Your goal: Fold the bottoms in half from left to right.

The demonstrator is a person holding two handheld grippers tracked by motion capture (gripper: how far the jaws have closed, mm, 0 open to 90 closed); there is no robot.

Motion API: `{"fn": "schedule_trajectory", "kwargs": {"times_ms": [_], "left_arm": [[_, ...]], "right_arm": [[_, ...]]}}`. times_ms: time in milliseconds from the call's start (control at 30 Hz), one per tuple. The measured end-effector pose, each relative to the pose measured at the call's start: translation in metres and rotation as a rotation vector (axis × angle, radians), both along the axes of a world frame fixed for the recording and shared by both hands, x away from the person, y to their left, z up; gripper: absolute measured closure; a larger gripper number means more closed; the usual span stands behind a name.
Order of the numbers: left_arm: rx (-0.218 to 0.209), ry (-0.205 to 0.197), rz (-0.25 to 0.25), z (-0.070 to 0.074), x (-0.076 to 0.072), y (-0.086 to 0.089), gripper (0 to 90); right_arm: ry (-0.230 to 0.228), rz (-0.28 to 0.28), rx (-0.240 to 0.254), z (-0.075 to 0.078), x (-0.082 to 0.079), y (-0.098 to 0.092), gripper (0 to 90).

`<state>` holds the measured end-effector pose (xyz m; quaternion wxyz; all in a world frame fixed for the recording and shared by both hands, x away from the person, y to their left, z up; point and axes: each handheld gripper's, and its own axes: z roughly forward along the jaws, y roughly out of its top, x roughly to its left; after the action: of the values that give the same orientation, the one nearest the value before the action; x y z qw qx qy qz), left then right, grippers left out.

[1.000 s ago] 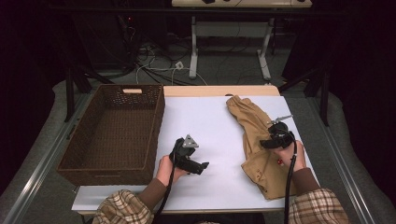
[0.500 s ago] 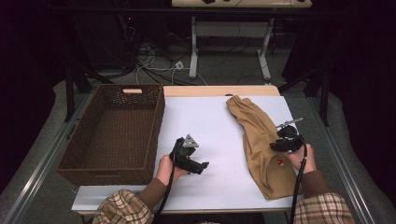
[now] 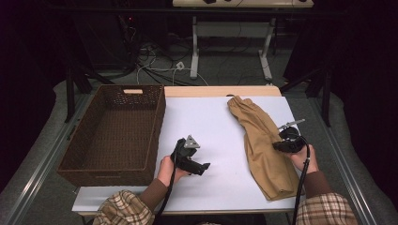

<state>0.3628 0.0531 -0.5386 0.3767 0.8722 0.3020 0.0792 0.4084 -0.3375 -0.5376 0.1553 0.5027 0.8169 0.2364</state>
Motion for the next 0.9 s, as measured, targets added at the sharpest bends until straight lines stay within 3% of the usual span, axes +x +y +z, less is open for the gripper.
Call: {"fn": "schedule_trajectory", "kwargs": {"times_ms": [300, 400, 467, 633, 900], "left_arm": [[0.000, -0.004, -0.002, 0.000, 0.000, 0.000, 11.7], [0.001, -0.004, -0.001, 0.000, 0.000, 0.000, 11.7], [0.003, -0.005, -0.003, 0.000, 0.000, 0.000, 11.7], [0.005, -0.002, -0.003, -0.001, 0.001, 0.000, 11.7], [0.008, 0.001, -0.003, -0.002, 0.001, -0.002, 11.7]], "right_arm": [[-0.018, -0.058, -0.061, 0.014, -0.004, -0.008, 89.8], [0.025, -0.057, -0.080, 0.007, -0.002, -0.008, 89.5], [0.027, -0.055, -0.096, 0.003, 0.000, -0.006, 88.4], [-0.031, -0.060, -0.057, 0.006, 0.005, -0.007, 68.2], [-0.120, -0.062, -0.007, 0.008, 0.031, 0.003, 64.9]]}}
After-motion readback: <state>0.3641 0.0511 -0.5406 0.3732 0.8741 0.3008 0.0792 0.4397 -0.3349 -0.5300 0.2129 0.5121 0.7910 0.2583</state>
